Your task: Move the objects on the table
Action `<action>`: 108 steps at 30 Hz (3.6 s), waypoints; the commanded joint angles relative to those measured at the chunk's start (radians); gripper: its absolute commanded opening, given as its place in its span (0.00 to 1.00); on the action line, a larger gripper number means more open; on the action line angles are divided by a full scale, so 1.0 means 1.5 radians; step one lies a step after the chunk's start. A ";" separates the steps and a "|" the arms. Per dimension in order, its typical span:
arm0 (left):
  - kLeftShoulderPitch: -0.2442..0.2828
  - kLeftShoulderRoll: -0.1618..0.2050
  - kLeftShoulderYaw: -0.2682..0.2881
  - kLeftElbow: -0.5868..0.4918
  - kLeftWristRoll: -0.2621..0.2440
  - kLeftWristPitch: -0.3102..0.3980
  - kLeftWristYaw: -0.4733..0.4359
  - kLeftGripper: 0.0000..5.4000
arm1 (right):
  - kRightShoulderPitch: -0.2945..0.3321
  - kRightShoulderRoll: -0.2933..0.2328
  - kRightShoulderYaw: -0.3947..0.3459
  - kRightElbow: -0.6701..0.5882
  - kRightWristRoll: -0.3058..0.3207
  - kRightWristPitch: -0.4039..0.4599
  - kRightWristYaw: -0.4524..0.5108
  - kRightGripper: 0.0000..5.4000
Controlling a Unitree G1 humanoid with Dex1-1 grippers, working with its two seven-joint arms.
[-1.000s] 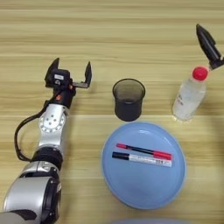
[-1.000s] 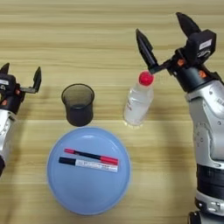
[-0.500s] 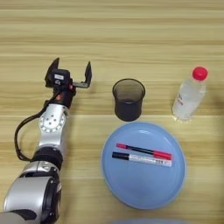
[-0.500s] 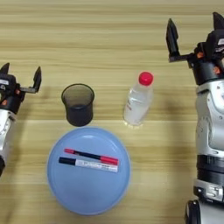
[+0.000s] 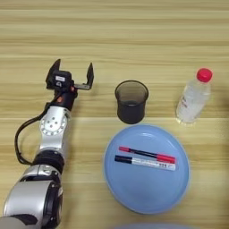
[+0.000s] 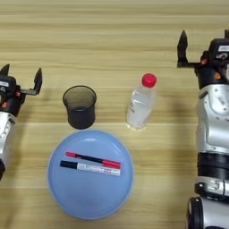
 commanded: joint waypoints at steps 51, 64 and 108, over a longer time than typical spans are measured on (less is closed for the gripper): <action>0.022 -0.012 0.012 -0.119 -0.027 0.045 0.029 1.00 | -0.021 0.023 0.021 0.338 -0.004 -0.233 0.037 1.00; 0.008 -0.001 0.034 -0.098 -0.024 0.096 0.084 1.00 | -0.022 0.023 0.022 0.337 -0.004 -0.234 0.037 1.00; 0.089 -0.009 -0.049 -0.327 -0.208 0.158 -0.323 1.00 | -0.026 0.024 0.026 0.340 -0.004 -0.234 0.038 1.00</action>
